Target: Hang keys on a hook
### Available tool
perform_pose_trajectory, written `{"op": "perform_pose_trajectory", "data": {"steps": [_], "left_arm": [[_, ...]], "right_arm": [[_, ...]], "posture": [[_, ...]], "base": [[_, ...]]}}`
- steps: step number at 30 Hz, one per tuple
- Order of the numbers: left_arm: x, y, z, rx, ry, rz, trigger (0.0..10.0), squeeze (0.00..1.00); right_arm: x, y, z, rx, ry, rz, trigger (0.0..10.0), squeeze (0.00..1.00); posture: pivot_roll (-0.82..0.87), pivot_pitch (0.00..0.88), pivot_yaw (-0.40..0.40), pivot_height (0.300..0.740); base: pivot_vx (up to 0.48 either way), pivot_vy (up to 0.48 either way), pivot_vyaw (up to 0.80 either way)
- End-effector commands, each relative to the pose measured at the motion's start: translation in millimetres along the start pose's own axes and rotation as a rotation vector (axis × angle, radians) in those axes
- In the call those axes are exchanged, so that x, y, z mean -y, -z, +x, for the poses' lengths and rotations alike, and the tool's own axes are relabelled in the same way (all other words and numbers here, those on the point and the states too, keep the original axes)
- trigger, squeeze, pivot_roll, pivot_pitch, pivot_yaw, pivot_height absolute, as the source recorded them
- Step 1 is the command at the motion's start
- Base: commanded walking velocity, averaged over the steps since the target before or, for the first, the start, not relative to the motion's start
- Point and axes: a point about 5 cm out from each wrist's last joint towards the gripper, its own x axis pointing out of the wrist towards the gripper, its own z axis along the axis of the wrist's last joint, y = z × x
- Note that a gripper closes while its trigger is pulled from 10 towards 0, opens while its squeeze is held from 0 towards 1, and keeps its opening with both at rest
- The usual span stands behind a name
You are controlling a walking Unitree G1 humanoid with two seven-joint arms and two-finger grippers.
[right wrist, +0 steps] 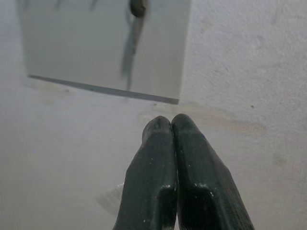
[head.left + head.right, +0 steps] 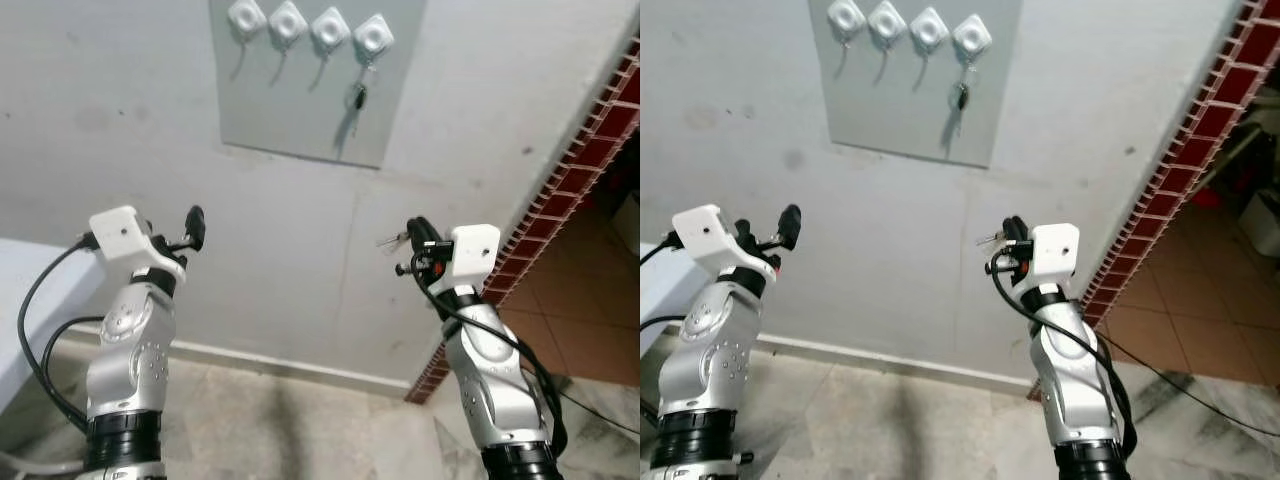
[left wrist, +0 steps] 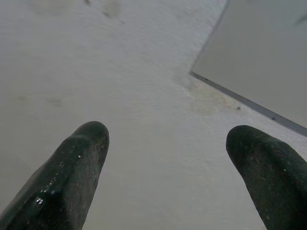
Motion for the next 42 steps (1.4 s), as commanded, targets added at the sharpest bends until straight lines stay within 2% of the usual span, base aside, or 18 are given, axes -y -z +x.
{"op": "perform_pose_trajectory", "data": {"steps": [1,4,5,17,19,22,24,29,33,36,40,42], "left_arm": [[10.7,0.1,1.5,-0.001,0.035,0.007,10.0,0.00],[11.2,-0.1,1.5,-0.005,0.040,0.039,10.0,0.00],[12.7,-0.6,1.2,0.001,0.049,0.081,10.0,0.00],[17.8,0.4,0.6,-0.001,0.068,0.138,10.0,0.00],[18.9,3.5,1.4,-0.031,0.063,0.153,10.0,0.00],[25.6,-1.0,1.0,0.017,0.079,0.172,10.0,0.00],[29.7,-1.0,2.9,-0.012,0.085,0.231,10.0,0.00],[40.1,-7.8,2.0,0.030,0.164,0.251,10.0,0.00],[64.8,-18.5,-6.1,0.118,0.335,0.363,10.0,0.00],[71.6,-19.1,-9.1,0.121,0.375,0.351,10.0,0.00],[88.3,-22.2,-13.4,0.139,0.458,0.358,10.0,0.00],[89.2,-22.3,-13.8,0.139,0.462,0.358,10.0,0.00]], "right_arm": [[10.6,-4.5,-2.0,0.014,0.037,-0.011,10.0,0.00],[10.2,-4.5,-2.3,0.015,0.038,-0.010,10.0,0.00],[9.9,-4.3,-2.5,0.014,0.038,-0.010,10.0,0.00],[9.4,-3.1,-3.6,0.009,0.039,-0.006,10.0,0.00],[9.4,-3.0,-3.5,0.008,0.038,-0.007,10.0,0.00],[9.4,-1.8,-3.3,0.002,0.038,-0.008,10.0,0.00],[9.2,-1.9,-3.1,0.000,0.036,-0.009,10.0,0.00],[8.6,-2.2,-2.6,0.000,0.023,-0.005,10.0,0.00],[9.4,-8.4,1.2,0.026,-0.026,0.008,10.0,0.00],[7.3,-13.3,3.3,0.044,-0.063,0.011,10.0,0.00],[0.4,-29.9,12.6,0.107,-0.134,0.032,10.0,0.00],[0.0,-30.7,13.4,0.110,-0.137,0.031,10.0,0.00]], "posture": [[0.05,0.000,-0.066,0.702],[0.05,0.000,-0.065,0.702],[0.05,0.000,-0.065,0.702],[0.05,0.000,-0.064,0.702],[0.05,0.000,-0.064,0.702],[0.05,0.000,-0.064,0.702],[0.05,0.000,-0.067,0.702],[0.05,0.000,-0.067,0.702],[0.05,0.000,-0.068,0.702],[0.05,0.000,-0.068,0.702],[0.04,0.000,-0.067,0.702],[0.04,0.000,-0.067,0.702]], "base": [[0.398,0.270,0.00],[0.415,0.090,0.00],[0.480,0.000,0.00],[0.480,0.000,0.00],[0.000,0.000,0.00],[0.000,0.000,0.00],[0.000,0.000,0.00],[0.000,0.000,0.00],[0.000,0.000,0.00],[0.000,0.000,0.00],[0.000,0.000,0.00],[0.000,0.000,0.00]]}}
